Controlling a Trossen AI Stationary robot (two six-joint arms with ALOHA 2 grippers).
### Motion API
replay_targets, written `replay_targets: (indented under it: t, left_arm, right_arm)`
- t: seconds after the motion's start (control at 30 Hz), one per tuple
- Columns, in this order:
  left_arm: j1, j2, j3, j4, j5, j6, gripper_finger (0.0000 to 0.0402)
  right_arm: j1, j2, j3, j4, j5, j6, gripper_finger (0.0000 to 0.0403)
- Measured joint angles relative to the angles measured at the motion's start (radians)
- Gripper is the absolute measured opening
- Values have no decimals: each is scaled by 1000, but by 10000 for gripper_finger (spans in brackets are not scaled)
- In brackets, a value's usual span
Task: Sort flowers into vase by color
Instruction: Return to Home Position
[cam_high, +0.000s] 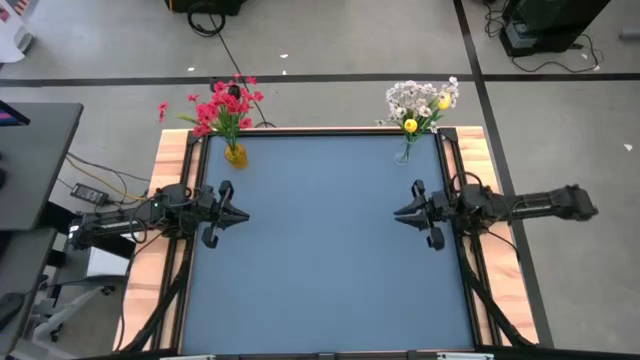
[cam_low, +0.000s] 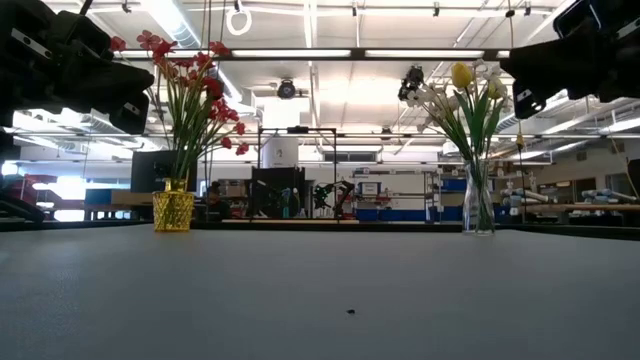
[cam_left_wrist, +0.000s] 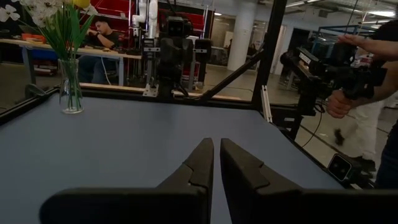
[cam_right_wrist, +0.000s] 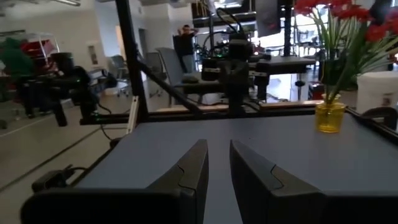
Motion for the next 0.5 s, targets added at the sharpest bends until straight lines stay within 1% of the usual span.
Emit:
replay_targets:
  t: [0.1, 0.13, 0.2, 0.27, 0.37, 0.43, 0.5]
  left_arm:
    - [0, 0, 0, 0, 0, 0, 36]
    - [0, 0, 0, 0, 0, 0, 36]
    - [0, 0, 0, 0, 0, 0, 36]
    - [0, 0, 0, 0, 0, 0, 36]
    - [0, 0, 0, 0, 0, 0, 36]
    - [0, 0, 0, 0, 0, 0, 36]
    - [0, 0, 0, 0, 0, 0, 36]
  right_arm:
    - [-31, -2, -18, 12, -28, 3, 77]
    - [-31, -3, -37, 26, -28, 10, 77]
    - [-19, -2, -41, -5, -27, 17, 77]
    - [-3, -3, -41, 6, -19, 7, 77]
    - [14, -8, -41, 72, 21, -10, 77]
    - [14, -27, -41, 107, 23, -16, 77]
    - [13, -62, -41, 105, 24, -17, 77]
